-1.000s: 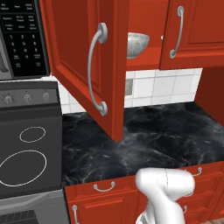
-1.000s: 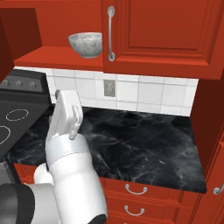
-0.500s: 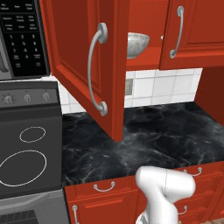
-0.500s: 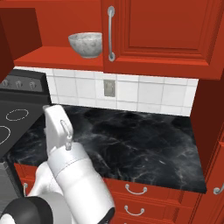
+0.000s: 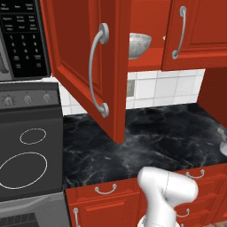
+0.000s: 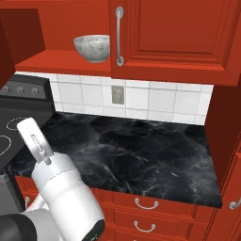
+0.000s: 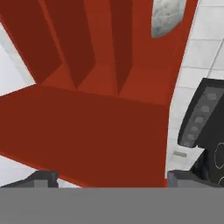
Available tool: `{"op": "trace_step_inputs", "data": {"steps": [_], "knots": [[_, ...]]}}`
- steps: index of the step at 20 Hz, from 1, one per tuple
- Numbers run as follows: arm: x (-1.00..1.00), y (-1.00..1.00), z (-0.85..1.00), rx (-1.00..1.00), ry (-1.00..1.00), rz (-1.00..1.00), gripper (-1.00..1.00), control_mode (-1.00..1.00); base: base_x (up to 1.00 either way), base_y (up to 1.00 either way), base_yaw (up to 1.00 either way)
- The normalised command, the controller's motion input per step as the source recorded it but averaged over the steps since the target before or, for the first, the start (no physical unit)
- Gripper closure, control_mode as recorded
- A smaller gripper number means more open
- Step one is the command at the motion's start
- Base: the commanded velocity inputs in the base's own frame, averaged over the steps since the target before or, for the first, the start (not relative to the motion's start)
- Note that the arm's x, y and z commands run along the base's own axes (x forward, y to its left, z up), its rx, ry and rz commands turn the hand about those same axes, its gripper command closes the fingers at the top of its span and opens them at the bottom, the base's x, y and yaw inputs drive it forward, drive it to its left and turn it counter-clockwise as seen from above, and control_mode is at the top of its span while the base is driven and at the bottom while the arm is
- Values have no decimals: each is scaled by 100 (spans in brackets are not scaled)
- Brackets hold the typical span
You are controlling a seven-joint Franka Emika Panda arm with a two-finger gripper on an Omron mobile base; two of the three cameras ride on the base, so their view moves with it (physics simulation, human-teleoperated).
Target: Open the cabinet. Pick the bowls from the counter and place them in the cabinet. Then close the cabinet.
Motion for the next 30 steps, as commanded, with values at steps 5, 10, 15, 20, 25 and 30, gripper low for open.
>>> {"op": "trace_step_inputs", "data": {"steps": [5,10,15,20,25,30], "knots": [[-61,95,-3,-3,-7,-31,-100,-100,0,0,0],[-62,96,-3,-7,0,-40,-100,-100,0,0,0],[-20,100,-38,-8,-2,-41,-100,-100,0,0,0],[14,100,-43,-16,-24,-44,-100,-100,0,0,0],[7,100,-7,-14,-21,-47,-100,-100,0,0,0],[2,100,0,-11,-18,-46,-100,-100,0,0,0]]}}
